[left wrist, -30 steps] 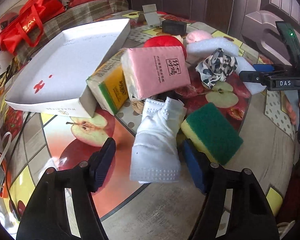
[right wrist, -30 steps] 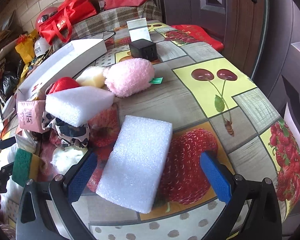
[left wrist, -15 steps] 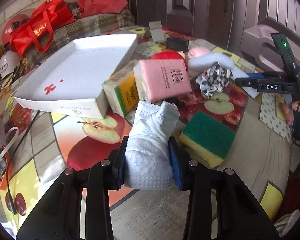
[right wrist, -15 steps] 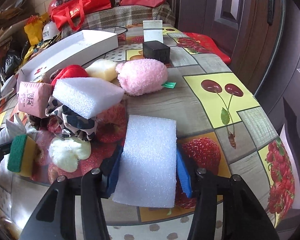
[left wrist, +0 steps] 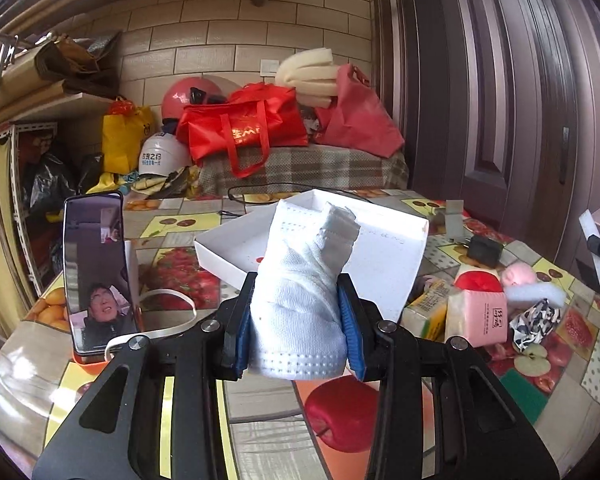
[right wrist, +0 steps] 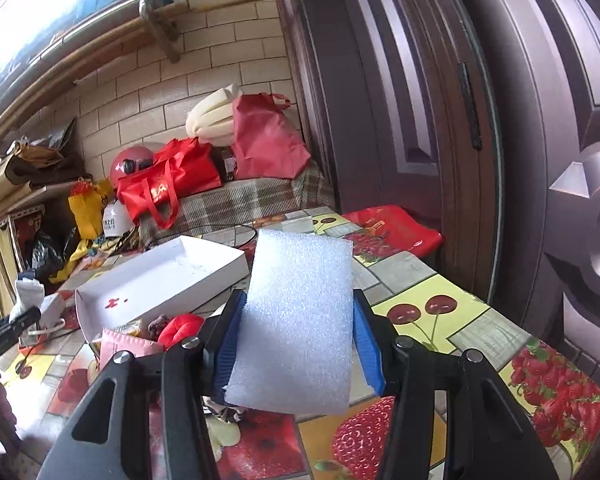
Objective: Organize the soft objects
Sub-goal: 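Carry the sock and foam sheet over the white box with both tools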
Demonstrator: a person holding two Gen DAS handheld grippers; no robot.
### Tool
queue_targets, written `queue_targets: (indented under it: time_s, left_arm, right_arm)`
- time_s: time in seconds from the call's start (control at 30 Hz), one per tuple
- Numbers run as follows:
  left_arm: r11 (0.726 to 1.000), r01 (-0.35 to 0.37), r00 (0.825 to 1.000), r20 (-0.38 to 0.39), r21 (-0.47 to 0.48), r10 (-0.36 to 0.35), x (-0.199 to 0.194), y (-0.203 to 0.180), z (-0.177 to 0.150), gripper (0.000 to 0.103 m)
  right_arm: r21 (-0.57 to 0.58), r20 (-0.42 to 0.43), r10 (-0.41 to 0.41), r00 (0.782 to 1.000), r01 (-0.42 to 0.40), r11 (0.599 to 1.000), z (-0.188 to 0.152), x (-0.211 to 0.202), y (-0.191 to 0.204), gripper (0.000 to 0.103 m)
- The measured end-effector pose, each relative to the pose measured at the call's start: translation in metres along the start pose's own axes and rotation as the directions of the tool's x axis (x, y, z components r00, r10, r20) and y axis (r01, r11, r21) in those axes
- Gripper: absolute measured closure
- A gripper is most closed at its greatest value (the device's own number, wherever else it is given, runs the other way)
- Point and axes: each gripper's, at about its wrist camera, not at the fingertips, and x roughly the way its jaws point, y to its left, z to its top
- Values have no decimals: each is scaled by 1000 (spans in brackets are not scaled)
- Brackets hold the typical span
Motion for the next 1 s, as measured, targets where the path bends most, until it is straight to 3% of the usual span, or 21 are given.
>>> queue_targets:
  time_s: [0.17, 0.37, 0.7, 0.87, 1.0]
  left_arm:
    - [1000, -17, 1000, -26, -22, 17, 7, 5, -1, 66]
    - [998, -46, 999, -22, -48, 45, 20, 14, 2, 66]
    - [982, -110, 994, -18, -156, 109, 30, 40, 4, 66]
    - [978, -129, 992, -16, -166, 128, 39, 44, 8, 66]
    - [980, -136, 991, -21, -144, 134, 56, 39, 12, 66]
  right_arm:
    - [12, -16, 79, 997, -79, 997, -1, 10, 21, 51]
    - [-27, -48, 186, 981, -188, 982, -8, 18, 72, 51]
    - [-83, -129, 360, 924, -371, 925, -22, 48, 172, 52]
    - [-107, -138, 375, 917, -390, 915, -27, 74, 210, 52]
    - [-138, -112, 349, 930, -362, 922, -23, 95, 223, 52]
